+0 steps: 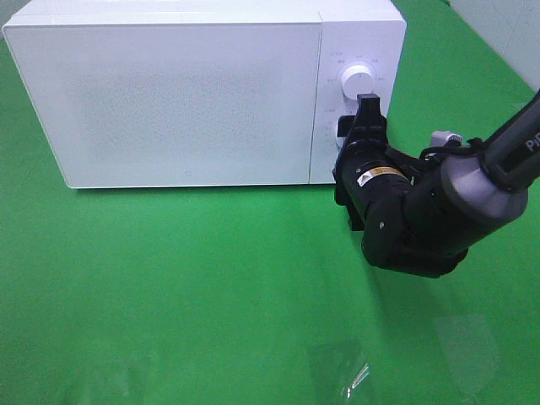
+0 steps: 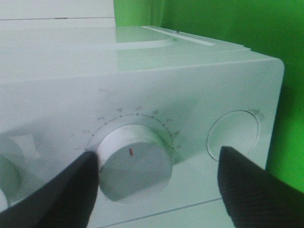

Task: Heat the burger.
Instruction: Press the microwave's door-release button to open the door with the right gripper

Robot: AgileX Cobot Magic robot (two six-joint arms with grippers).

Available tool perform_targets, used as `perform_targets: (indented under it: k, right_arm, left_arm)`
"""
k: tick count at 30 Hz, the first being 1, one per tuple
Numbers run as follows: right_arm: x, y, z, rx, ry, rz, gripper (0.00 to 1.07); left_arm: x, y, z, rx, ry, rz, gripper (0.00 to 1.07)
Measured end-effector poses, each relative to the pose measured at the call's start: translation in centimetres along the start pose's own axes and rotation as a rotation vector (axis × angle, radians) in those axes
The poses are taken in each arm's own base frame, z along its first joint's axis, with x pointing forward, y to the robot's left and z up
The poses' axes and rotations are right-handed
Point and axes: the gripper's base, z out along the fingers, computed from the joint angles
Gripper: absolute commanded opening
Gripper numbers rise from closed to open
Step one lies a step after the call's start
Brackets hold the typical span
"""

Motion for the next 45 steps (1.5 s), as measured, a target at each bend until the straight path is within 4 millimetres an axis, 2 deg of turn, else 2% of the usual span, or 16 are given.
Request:
perform_targets:
  k: [13, 18, 22, 23, 24, 25, 28, 29, 30, 31, 33, 34, 36, 37, 40, 45]
  right_arm:
    - [-0.7, -0.2, -2.4, 0.052, 0.065, -0.092, 0.74]
    - [-1.1, 0.2, -3.9, 0.077, 0.128, -0.196, 0.74]
    - [-1.3, 1.1, -4.8, 0.087, 0.170, -0.334, 0.74]
    - [-1.3, 1.7, -5.1, 0.102, 0.197, -0.425, 0.74]
    - [-1.3, 1.7, -5.1, 0.102, 0.197, -0.425, 0.74]
    - [-1.3, 2.4, -5.5, 0.112, 0.229, -0.535, 0.74]
    - [-1.4, 2.8, -5.7, 0.111, 0.243, -0.579, 0.74]
    - [-1.5, 3.4, -6.0, 0.120, 0.277, -0.702, 0.74]
    - [-1.5, 3.4, -6.0, 0.120, 0.277, -0.702, 0.74]
    - [-1.8, 3.9, -6.4, 0.129, 0.318, -0.830, 0.74]
    - [-2.1, 4.2, -6.7, 0.149, 0.364, -0.939, 0.74]
    - [-2.1, 4.2, -6.7, 0.149, 0.364, -0.939, 0.74]
    - [-3.1, 5.0, -7.3, 0.167, 0.453, -1.145, 0.74]
    - [-3.1, 5.0, -7.3, 0.167, 0.453, -1.145, 0.74]
    - [-4.1, 5.7, -8.2, 0.188, 0.562, -1.298, 0.74]
    - [-4.9, 6.0, -9.1, 0.211, 0.659, -1.358, 0.74]
  left_arm:
    - [0.0, 0.0, 0.0, 0.000, 0.000, 0.000, 1.00]
    - [0.0, 0.0, 0.0, 0.000, 0.000, 0.000, 1.00]
    - [0.0, 0.0, 0.0, 0.000, 0.000, 0.000, 1.00]
    - [0.0, 0.0, 0.0, 0.000, 0.000, 0.000, 1.00]
    - [0.0, 0.0, 0.0, 0.000, 0.000, 0.000, 1.00]
    - [0.0, 0.0, 0.0, 0.000, 0.000, 0.000, 1.00]
    - [0.0, 0.0, 0.0, 0.000, 0.000, 0.000, 1.00]
    - [0.0, 0.0, 0.0, 0.000, 0.000, 0.000, 1.00]
    - [0.0, 0.0, 0.0, 0.000, 0.000, 0.000, 1.00]
    - [0.0, 0.0, 0.0, 0.000, 0.000, 0.000, 1.00]
    - [0.0, 0.0, 0.0, 0.000, 0.000, 0.000, 1.00]
    - [0.0, 0.0, 0.0, 0.000, 0.000, 0.000, 1.00]
    - [0.0, 0.0, 0.0, 0.000, 0.000, 0.000, 1.00]
    - [0.0, 0.0, 0.0, 0.000, 0.000, 0.000, 1.00]
    - [0.0, 0.0, 0.0, 0.000, 0.000, 0.000, 1.00]
    - [0.0, 0.0, 0.0, 0.000, 0.000, 0.000, 1.00]
